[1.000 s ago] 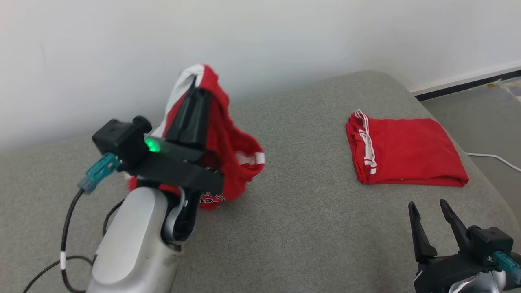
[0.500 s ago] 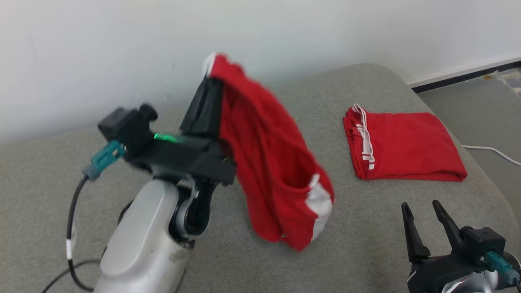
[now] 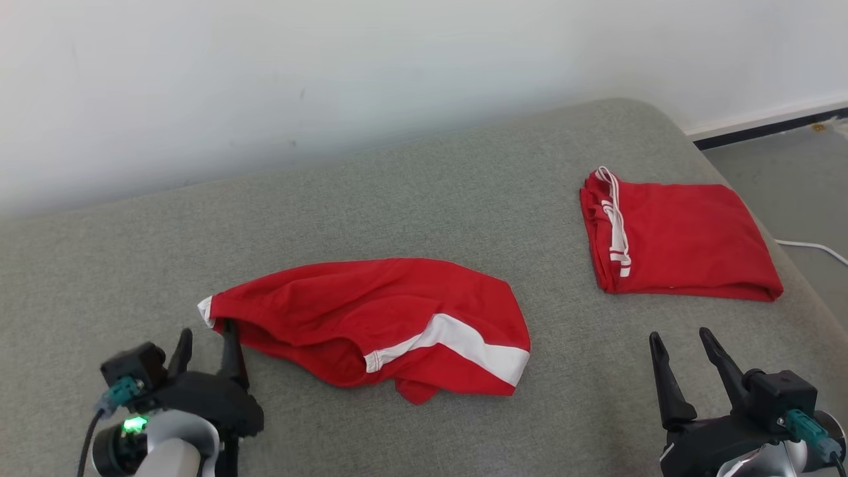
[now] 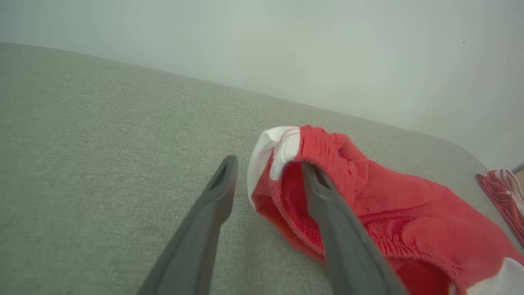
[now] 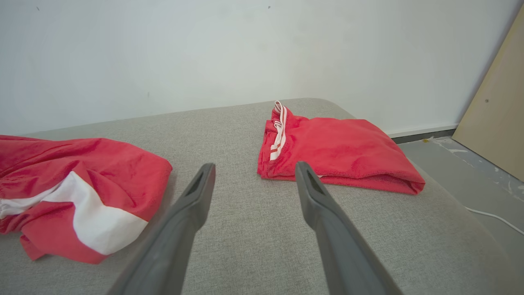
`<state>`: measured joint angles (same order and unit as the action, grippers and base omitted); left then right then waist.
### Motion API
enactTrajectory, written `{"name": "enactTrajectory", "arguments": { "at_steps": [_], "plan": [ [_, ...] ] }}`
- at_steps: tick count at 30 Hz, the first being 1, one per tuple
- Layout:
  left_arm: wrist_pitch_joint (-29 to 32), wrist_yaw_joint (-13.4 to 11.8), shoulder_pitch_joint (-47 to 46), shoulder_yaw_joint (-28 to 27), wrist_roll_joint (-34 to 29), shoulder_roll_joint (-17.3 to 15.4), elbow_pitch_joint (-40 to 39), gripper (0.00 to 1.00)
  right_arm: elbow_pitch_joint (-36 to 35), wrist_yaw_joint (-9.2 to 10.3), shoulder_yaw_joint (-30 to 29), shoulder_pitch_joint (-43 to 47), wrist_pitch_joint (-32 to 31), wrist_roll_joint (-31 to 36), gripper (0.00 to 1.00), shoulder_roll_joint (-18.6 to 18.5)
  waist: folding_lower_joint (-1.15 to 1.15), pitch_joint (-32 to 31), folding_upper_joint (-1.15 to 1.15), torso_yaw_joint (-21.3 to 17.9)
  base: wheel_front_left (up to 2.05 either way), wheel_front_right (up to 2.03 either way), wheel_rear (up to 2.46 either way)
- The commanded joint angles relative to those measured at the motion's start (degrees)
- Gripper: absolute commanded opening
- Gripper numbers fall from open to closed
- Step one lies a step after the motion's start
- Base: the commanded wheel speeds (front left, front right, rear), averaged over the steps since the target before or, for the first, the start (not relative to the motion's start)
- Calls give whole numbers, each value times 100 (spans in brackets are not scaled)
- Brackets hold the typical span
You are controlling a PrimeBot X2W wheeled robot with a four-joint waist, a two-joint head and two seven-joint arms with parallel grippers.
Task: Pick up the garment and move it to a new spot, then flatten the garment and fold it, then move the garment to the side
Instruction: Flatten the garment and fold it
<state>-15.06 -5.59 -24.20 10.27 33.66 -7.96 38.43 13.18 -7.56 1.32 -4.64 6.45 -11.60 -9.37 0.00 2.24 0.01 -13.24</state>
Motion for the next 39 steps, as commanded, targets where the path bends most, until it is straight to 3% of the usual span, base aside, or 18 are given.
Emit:
{"name": "enactTrajectory", "arguments": {
  "at_steps": [1,5,9,16,24,33,34,35,36,39],
  "plan": [
    [-12,30,64,4,-70,10,122,100,-8,16,6,-2,-14,-36,100,-31,0,-7,-1,47,0,0,0],
    [37,400,214,104,119,132,539,100,-37,16,40,17,-62,-13,100,-34,0,-67,-1,120,0,0,0],
    [98,828,378,329,283,339,345,100,-64,16,-27,98,-64,-14,100,-50,0,-136,-1,204,0,0,0],
    [617,1011,486,947,699,497,-236,100,-100,16,-10,152,-95,2,100,2,0,-195,-1,237,0,0,0],
    [991,527,214,1713,1275,502,-411,100,-80,16,130,-13,-78,-65,100,-88,0,-114,-1,-25,0,0,0],
    [874,-8,-168,1976,1283,500,145,100,-100,16,0,-25,-37,-24,100,-65,0,-4,-1,-172,0,0,0],
    [853,53,-196,1993,1326,506,175,74,-95,16,-9,-19,-31,-23,100,-60,0,0,-1,-171,0,0,0],
    [819,130,-222,2008,1392,505,167,12,-89,16,-25,-12,-21,-23,100,-58,0,2,-1,-162,0,0,0],
    [810,212,-242,2047,1406,501,176,0,-83,16,-40,-3,-21,-21,100,-58,0,2,-1,-146,0,0,0],
    [575,327,-277,2041,1434,494,141,0,-74,16,-87,33,-15,3,100,-17,0,-13,-1,-71,0,0,0]
  ]
}}
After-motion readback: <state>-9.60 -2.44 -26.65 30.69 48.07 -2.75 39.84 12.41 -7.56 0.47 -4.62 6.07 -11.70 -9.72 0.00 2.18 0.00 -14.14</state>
